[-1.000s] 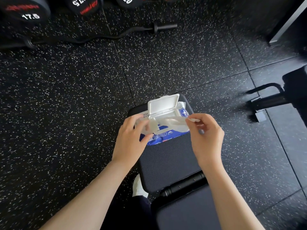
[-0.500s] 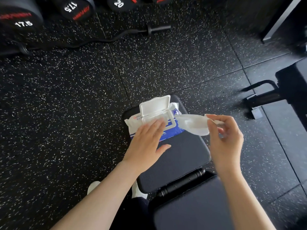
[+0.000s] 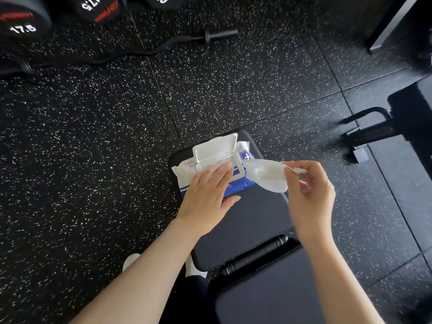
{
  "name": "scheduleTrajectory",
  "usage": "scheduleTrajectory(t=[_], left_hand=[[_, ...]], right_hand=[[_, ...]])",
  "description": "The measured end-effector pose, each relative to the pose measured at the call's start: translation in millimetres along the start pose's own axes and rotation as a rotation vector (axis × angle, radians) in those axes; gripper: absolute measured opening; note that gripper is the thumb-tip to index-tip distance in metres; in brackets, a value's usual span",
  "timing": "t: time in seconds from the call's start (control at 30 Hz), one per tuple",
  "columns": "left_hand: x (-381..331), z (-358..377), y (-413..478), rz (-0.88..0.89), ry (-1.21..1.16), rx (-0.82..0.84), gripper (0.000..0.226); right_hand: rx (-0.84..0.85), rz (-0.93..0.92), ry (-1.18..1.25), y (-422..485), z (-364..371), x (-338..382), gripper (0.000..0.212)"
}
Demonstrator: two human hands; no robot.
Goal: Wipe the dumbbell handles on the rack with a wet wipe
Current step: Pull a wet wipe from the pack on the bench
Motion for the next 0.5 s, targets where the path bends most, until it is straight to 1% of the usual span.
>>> scheduleTrajectory(t=[0.07,0.13,0.17,0.2,0.23,0.27,0.3,0.37,0.43,0.5], left_hand=[[12,-12,-9,-0.038,-0.090,-0.081,0.048],[37,-23,-17,-0.175,-0.206,-0.154,0.039],[50,-28,-19,-0.258,-0.274,-0.169,0.042],[61,-32,-18,-0.327,-0.341,-0.172,0.050],[67,-36,-15,-0.366,-0.398,-0.159,0.060],[69,-40,-9,-0.367,-0.442,-0.133,0.070],[66,-44,-2,-0.324,-0.452,-0.109,0.077],[49,-53,6,-0.156,-0.373,-0.102,0.077],[32,-55,3,-0.006,-0.285,-0.109,0.068],[24,-46,-5,0.072,-0.224,-0.093,0.057]], right_hand=[[-0.001,0.008,0.001,-1,1,2,0.017],[0.004,0.008,0.002,-1,1,4,0.021],[0.009,0.006,-0.002,-1,1,5,0.021],[0.011,0.005,-0.006,-1,1,5,0.021],[0.010,0.005,-0.010,0,0,5,0.021],[0.008,0.007,-0.017,0,0,5,0.023],[0.005,0.012,-0.024,0,-1,5,0.023],[-0.007,0.024,-0.037,-1,-4,3,0.017],[-0.016,0.030,-0.058,-2,-7,1,0.014],[-0.025,0.043,-0.062,-4,-10,-2,0.019]])
Point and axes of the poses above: each hand's wrist, its own y-axis towards the middle knuckle, its own z-axis out of the palm, x = y × z, the point moved 6 cm from there along y, towards the middle knuckle, and after that the axes turned 14 degrees about -z, right-handed, at the moved point
